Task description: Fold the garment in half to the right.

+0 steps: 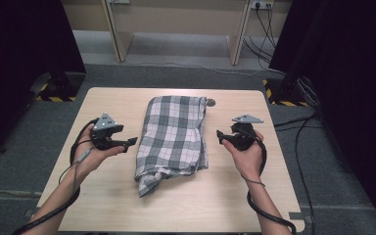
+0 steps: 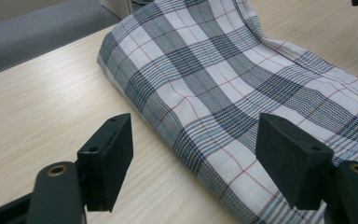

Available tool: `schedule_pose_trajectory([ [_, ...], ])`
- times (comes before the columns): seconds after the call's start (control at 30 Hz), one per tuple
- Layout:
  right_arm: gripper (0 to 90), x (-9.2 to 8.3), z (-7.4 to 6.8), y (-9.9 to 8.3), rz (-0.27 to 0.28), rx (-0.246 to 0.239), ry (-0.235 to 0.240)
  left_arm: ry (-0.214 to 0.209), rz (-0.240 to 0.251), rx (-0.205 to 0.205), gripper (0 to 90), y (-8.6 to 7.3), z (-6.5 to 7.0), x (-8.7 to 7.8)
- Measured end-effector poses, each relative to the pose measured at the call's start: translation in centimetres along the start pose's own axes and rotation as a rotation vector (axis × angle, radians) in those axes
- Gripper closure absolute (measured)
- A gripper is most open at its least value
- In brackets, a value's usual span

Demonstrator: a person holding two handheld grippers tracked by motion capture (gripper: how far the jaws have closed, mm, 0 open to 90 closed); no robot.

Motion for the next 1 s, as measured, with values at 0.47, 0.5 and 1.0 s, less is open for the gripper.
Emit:
schedule_pose_trajectory([
  [0.47, 28.2, -1.1, 0.7, -1.0, 0.004, 0.006, -0.013, 0.025, 0.017, -0.058, 27.3, -2.2, -1.6, -1.5],
  [0.5, 28.2, -1.2, 0.8, -1.1, 0.004, 0.006, -0.014, 0.026, 0.017, -0.06, 27.3, -2.3, -1.7, -1.5],
  [1.0, 28.1, -2.4, 1.5, -2.0, 0.012, 0.015, -0.028, 0.055, 0.026, -0.112, 26.4, -4.2, -3.1, -2.7],
])
Point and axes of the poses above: each handheld gripper's, and its own axes: x roughly forward along the jaws, y roughly out of its top, z roughly to its right, the point moved 10 cm from there along x, roughly forward along the jaws, and after that the axes turned 8 degrees about y, right-handed, at the moved point
